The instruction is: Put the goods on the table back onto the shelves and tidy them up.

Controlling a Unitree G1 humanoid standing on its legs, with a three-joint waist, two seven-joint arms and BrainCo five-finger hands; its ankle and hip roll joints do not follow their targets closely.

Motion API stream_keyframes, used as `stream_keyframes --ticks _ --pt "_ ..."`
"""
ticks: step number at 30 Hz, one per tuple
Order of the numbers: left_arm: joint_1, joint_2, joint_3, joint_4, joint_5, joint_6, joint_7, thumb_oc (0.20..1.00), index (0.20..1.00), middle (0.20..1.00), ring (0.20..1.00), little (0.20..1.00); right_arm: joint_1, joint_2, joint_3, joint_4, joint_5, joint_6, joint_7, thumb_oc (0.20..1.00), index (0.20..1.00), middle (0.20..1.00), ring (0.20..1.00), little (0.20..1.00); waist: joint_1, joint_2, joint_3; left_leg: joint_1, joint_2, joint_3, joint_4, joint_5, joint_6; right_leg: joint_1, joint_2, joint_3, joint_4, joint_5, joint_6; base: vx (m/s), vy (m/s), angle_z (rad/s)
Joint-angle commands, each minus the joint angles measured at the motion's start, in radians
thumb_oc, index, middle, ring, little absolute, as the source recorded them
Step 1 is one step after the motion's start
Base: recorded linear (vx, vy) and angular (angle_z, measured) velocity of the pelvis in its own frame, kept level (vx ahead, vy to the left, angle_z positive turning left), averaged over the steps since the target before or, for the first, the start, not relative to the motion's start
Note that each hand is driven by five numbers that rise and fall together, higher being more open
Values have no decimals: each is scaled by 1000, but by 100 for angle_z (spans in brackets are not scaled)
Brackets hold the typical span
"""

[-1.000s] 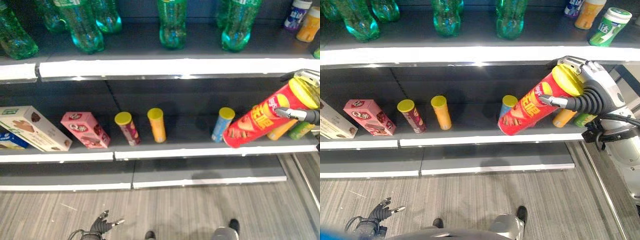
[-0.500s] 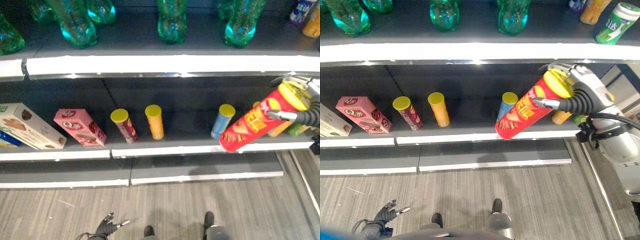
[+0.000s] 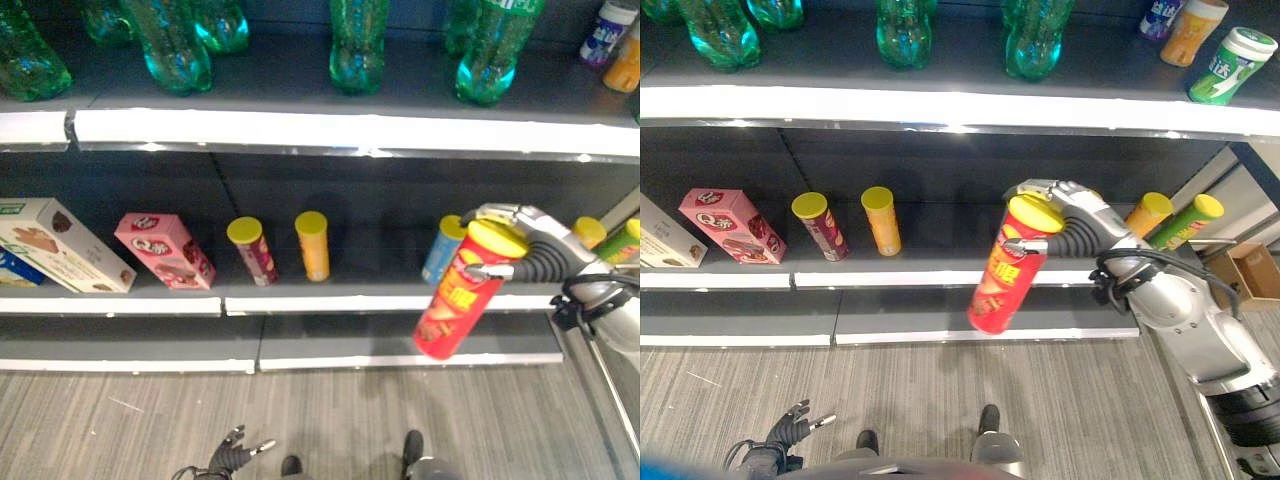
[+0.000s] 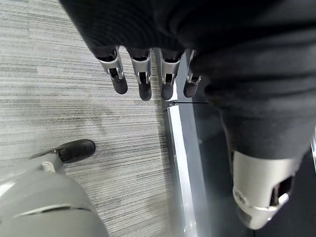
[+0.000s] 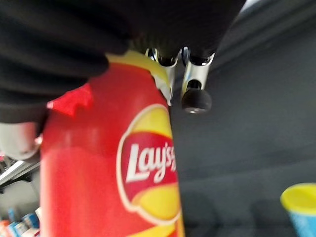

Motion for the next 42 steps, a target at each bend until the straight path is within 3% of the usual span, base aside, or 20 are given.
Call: stream_keyframes --ticks 1,11,18,27,33,42 --pt "-32 65 -19 25 25 -12 7 1000 1000 1000 1000 1000 -117 17 25 9 -20 -7 -26 200 200 200 200 200 29 -16 -8 17 -9 12 3 -56 -3 24 -36 11 12 -64 35 3 -18 4" --pt "-7 78 -14 20 9 -7 24 1000 1000 1000 1000 1000 -261 80 118 186 -122 34 -115 200 200 200 200 200 87 -10 29 -47 -10 -23 3 -34 -8 -3 -52 -29 12 -54 39 -33 -37 13" --pt "-19 102 -47 -6 -27 -14 50 1000 1000 1000 1000 1000 -412 90 149 351 -188 75 -219 200 200 200 200 200 141 27 96 -164 -10 -89 3 19 -27 -68 -63 -81 12 -44 40 -84 -53 27" --pt "-35 105 -92 -39 -68 -32 70 1000 1000 1000 1000 1000 -565 92 165 538 -278 120 -368 200 200 200 200 200 163 72 154 -264 -5 -131 3 62 -41 -132 -64 -111 12 -36 37 -49 -36 21" --pt "-39 98 -110 -40 -87 -39 79 1000 1000 1000 1000 1000 -643 78 186 620 -338 146 -441 200 200 200 200 200 165 87 172 -294 -4 -136 3 68 -41 -160 -67 -110 12 -33 38 -12 -4 5" --pt "-52 72 -131 -93 -110 -50 103 1000 1000 1000 1000 1000 -621 61 142 584 -510 192 -574 200 200 200 200 200 156 111 188 -318 -13 -143 3 67 -33 -188 -76 -94 12 -29 42 0 3 -3"
